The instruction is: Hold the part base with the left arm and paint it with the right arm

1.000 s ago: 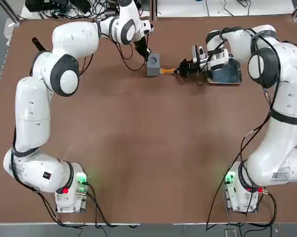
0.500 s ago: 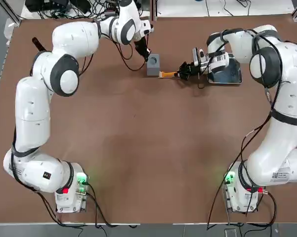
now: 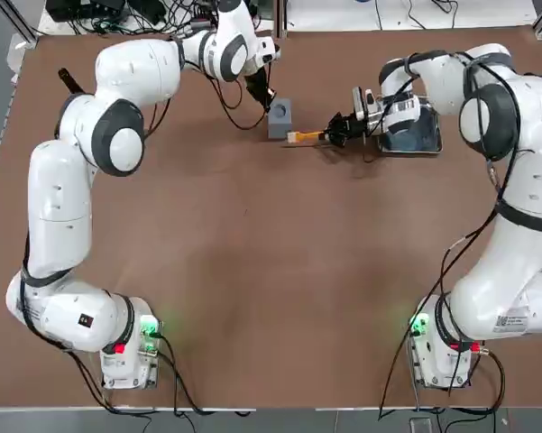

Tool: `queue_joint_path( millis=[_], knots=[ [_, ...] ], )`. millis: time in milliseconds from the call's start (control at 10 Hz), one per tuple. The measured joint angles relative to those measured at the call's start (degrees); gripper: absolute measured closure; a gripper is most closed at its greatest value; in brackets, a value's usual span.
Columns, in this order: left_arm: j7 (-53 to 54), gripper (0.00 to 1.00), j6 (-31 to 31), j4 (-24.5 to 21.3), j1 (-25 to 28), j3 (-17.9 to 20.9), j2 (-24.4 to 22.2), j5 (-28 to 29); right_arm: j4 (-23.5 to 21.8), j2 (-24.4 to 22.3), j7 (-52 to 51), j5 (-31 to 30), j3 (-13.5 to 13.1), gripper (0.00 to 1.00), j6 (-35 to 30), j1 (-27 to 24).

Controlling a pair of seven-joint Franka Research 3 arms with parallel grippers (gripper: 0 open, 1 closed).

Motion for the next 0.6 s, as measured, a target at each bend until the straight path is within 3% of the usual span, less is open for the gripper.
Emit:
queue_joint_path(
  millis=[600],
  knots=[
    [0.0, 0.99, 0.0, 0.0, 0.0, 0.0, 0.0, 0.0, 4.67, -0.91, 5.11, 0.35, 0.24, 0.96, 5.64, 0.13]
  ],
)
